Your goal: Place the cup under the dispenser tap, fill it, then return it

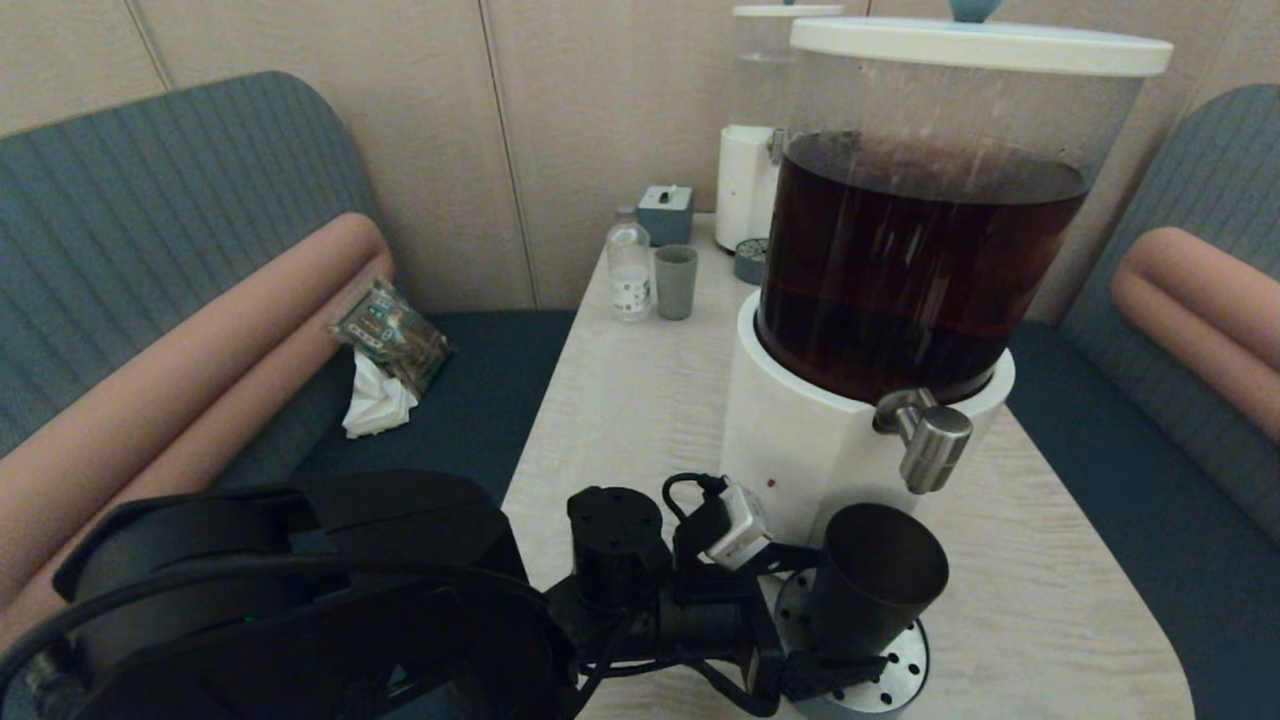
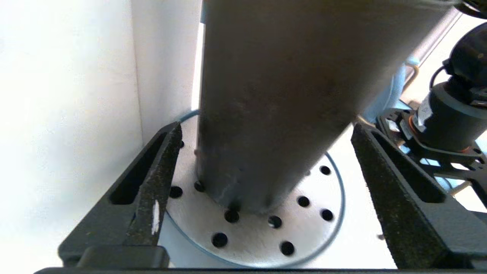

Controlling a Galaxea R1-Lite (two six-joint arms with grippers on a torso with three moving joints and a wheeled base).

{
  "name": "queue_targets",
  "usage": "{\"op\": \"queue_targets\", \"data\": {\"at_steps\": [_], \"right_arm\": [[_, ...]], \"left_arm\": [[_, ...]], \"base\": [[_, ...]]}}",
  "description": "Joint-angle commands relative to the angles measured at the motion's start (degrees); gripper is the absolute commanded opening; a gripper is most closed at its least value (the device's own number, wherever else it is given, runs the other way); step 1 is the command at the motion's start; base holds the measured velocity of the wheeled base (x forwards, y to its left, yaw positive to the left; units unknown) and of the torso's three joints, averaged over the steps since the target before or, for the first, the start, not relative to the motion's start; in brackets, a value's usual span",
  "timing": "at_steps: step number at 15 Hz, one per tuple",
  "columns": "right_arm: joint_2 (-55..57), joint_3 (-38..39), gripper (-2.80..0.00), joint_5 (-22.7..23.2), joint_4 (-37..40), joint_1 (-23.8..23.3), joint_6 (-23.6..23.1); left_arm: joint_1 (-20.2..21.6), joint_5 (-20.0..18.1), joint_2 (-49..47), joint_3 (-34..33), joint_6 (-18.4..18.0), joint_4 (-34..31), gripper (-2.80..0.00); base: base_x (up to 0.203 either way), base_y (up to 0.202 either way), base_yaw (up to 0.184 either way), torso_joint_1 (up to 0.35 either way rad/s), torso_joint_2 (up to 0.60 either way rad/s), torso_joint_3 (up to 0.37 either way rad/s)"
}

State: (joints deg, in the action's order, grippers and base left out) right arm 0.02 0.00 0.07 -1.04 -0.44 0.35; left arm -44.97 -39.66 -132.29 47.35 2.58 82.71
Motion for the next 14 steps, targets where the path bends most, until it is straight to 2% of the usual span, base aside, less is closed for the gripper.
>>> {"op": "queue_targets", "data": {"at_steps": [1, 11, 14], "right_arm": [[-0.15, 0.35, -2.80, 0.02, -0.02, 0.00, 0.00], [-0.17, 0.35, -2.80, 0.02, -0.02, 0.00, 0.00], [-0.20, 0.35, -2.80, 0.02, -0.02, 0.00, 0.00]], "left_arm": [[0.06, -0.25, 1.75, -1.14, -0.03, 0.67, 0.00], [1.77, -0.25, 12.20, -15.31, -0.45, 1.11, 0.00], [3.64, -0.21, 16.27, -21.99, -0.51, 1.05, 0.00]], "base": [[0.000, 0.000, 0.000, 0.000, 0.00, 0.000], [0.000, 0.000, 0.000, 0.000, 0.00, 0.000], [0.000, 0.000, 0.000, 0.000, 0.00, 0.000]]}}
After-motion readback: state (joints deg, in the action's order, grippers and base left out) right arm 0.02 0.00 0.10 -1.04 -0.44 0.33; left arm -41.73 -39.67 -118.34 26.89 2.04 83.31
